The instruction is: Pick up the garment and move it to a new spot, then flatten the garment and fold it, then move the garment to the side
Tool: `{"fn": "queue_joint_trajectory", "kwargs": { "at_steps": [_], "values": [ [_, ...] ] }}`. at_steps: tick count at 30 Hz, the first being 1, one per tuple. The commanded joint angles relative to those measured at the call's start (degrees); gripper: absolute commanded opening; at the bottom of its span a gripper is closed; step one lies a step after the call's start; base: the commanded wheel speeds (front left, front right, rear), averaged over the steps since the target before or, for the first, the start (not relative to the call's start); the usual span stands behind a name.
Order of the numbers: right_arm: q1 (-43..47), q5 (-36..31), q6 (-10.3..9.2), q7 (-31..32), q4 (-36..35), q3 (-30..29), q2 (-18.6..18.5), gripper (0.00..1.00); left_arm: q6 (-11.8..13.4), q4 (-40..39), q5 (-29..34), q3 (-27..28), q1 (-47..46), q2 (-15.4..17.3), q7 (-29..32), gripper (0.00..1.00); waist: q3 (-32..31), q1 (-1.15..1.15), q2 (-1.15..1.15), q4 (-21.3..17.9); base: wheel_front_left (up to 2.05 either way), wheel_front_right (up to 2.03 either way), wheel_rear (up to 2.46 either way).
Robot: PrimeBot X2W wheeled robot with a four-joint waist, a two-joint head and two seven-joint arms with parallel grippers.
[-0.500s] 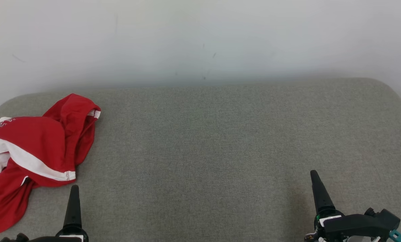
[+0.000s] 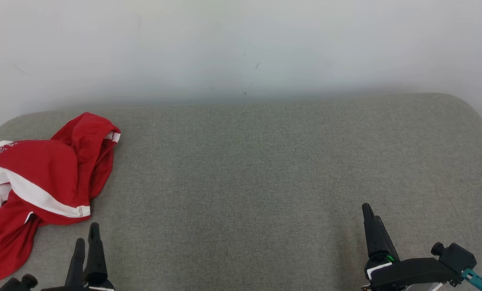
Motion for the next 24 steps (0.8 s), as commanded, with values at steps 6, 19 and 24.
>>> {"fn": "queue_joint_trajectory", "kwargs": {
  "at_steps": [6,19,24],
  "values": [
    [0.1,-7.4,-0.05,-1.6,-1.3,0.5,0.0,1.0,0.2,-1.5,10.9,-0.7,0.6,0.3,-1.6,1.0,0.0,0.0,0.0,-0.1,0.0,0.0,0.0],
    [0.5,-19.8,-0.06,-3.8,-1.4,0.8,0.0,1.0,0.4,-2.3,22.9,-2.8,1.7,1.6,-3.9,1.0,0.0,0.0,0.0,-0.2,0.0,0.0,0.0],
    [0.7,-23.5,-0.06,-4.7,-1.5,0.6,0.0,1.0,0.5,-2.5,26.1,-3.3,1.9,2.1,-4.7,1.0,0.0,0.0,0.0,-0.3,0.0,0.0,0.0]
  ]
}}
